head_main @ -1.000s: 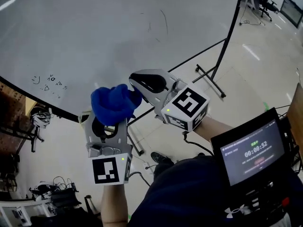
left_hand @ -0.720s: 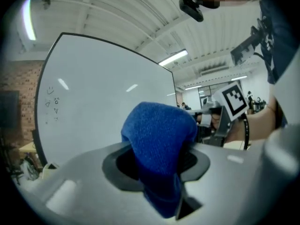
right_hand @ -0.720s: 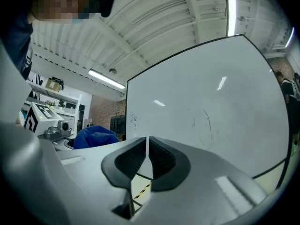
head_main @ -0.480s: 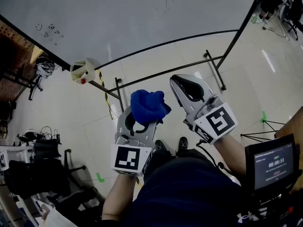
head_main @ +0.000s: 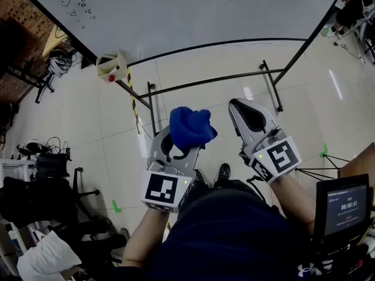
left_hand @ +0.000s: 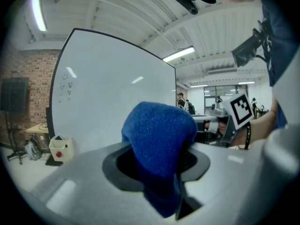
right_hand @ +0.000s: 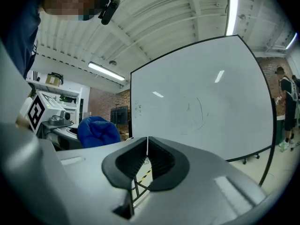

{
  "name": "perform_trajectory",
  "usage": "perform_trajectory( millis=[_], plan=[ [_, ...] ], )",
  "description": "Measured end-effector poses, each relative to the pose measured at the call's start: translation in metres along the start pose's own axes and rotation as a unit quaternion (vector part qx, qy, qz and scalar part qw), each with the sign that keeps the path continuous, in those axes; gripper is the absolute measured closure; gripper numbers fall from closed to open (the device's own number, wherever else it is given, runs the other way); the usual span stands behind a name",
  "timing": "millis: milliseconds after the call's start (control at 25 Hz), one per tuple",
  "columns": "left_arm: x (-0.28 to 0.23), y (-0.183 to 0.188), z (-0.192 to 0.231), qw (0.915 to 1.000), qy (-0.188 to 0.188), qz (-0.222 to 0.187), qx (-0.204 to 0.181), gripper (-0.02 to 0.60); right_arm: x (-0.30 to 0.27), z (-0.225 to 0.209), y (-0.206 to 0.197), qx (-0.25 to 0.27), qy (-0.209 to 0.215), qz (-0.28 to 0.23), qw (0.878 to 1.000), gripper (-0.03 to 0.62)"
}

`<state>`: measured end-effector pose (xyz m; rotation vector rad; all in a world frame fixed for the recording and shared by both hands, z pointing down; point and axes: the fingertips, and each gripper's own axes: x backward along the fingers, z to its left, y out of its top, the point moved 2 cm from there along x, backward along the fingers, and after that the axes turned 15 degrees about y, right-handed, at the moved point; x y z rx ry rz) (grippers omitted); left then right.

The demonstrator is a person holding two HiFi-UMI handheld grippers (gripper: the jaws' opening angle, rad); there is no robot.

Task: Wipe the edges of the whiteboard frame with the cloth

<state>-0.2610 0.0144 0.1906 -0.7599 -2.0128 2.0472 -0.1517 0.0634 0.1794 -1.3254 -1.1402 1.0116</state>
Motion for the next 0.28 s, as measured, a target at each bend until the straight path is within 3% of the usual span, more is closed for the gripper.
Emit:
perform_trajectory(
  millis=[280],
  plan=[
    [0.000, -0.001, 0.015, 1.0000, -0.002, 0.002, 0.002, 0.420, -0.013, 0.005, 0.002, 0.006, 0.002, -0.002, 1.000, 0.583]
  ],
)
